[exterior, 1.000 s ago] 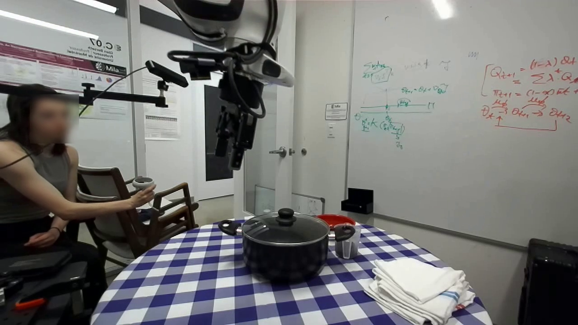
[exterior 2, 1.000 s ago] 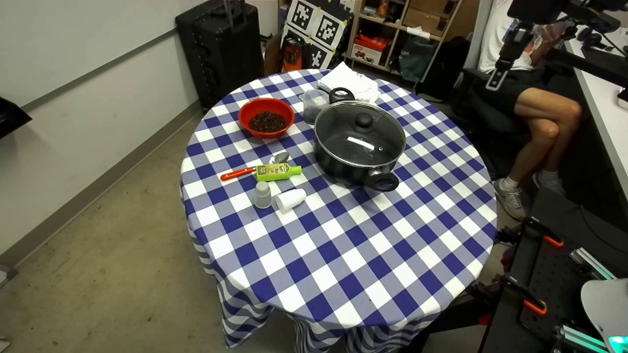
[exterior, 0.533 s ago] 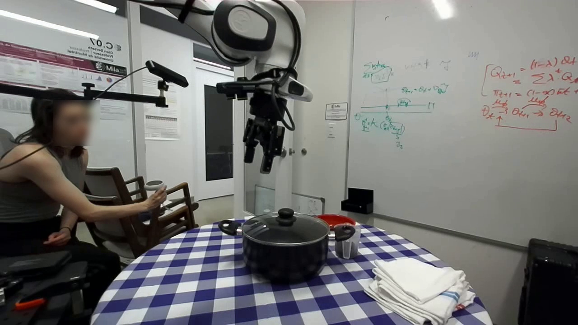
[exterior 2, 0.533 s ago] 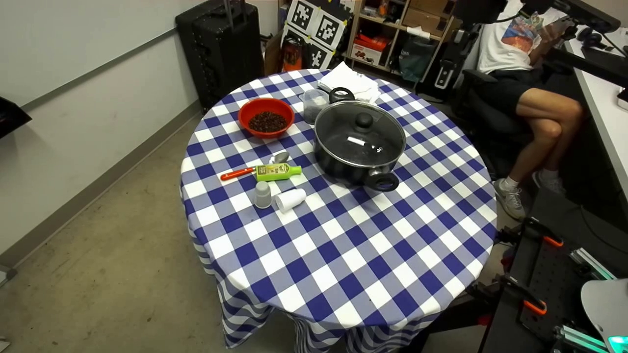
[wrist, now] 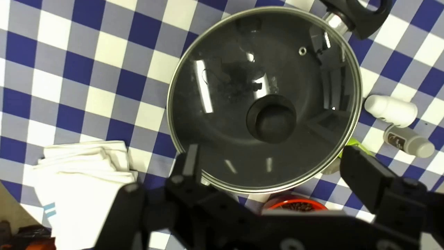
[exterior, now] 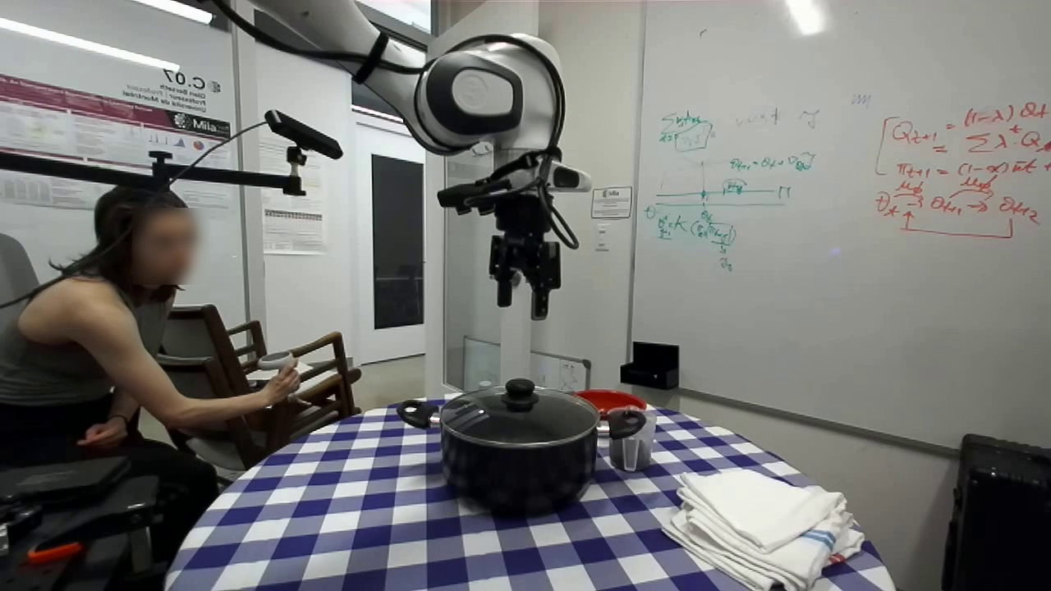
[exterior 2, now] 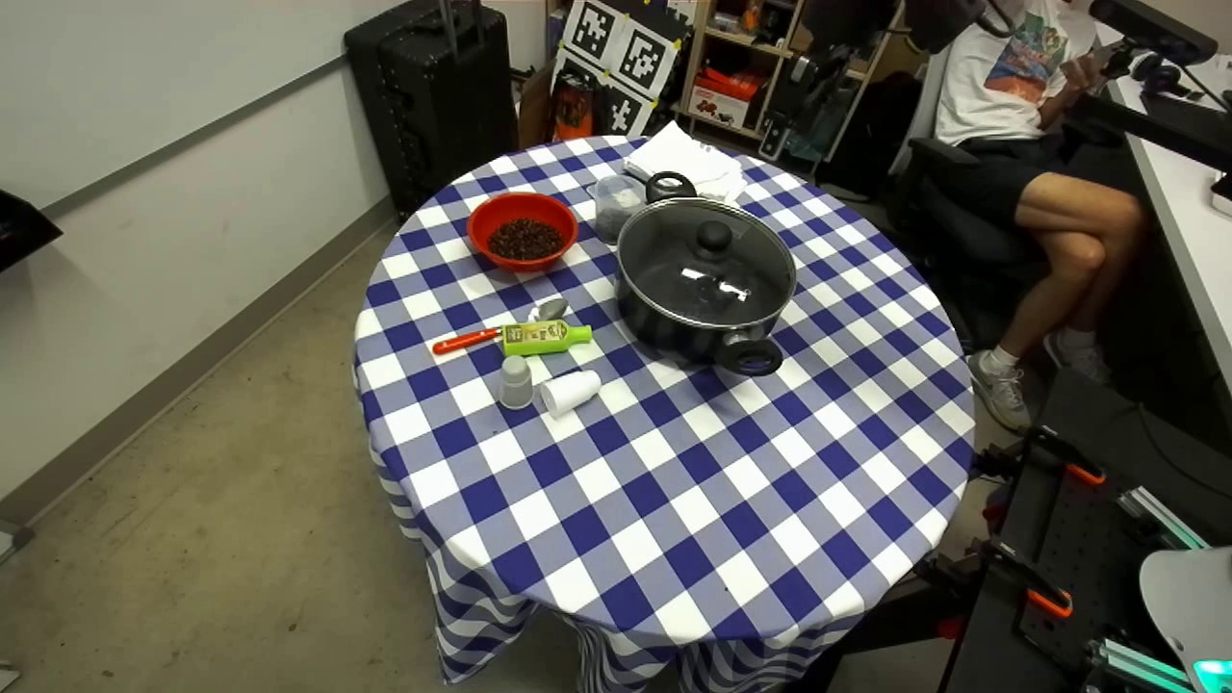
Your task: Put the lid on the table
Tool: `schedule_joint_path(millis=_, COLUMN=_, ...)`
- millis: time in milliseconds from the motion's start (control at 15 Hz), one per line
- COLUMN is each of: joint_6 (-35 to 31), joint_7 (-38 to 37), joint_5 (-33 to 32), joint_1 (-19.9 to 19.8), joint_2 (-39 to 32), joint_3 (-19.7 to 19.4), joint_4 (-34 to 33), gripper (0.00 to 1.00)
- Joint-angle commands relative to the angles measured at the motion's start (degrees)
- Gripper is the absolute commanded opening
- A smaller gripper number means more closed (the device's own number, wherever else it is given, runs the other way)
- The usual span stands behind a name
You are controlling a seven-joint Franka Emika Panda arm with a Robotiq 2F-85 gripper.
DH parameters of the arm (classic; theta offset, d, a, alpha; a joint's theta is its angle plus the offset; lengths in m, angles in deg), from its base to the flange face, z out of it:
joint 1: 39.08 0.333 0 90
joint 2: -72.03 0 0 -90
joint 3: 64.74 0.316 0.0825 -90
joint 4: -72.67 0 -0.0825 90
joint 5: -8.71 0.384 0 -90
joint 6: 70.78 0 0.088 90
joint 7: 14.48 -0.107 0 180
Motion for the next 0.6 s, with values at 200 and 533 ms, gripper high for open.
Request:
schedule_joint_path(millis=200, joint_6=-4.9, joint_7=-5.6, joint_5=-3.8, joint_1=2.7, joint_2=-5.8, joint_3=1.3, joint_4=-2.0, gripper=1.0)
schedule_joint_path(millis=533, joint_6=-5.7, joint_7=-7.8, joint_5=-5.4, joint_1=4.2, joint_2=-7.6, joint_3=1.6, joint_4=-1.7, gripper=1.0)
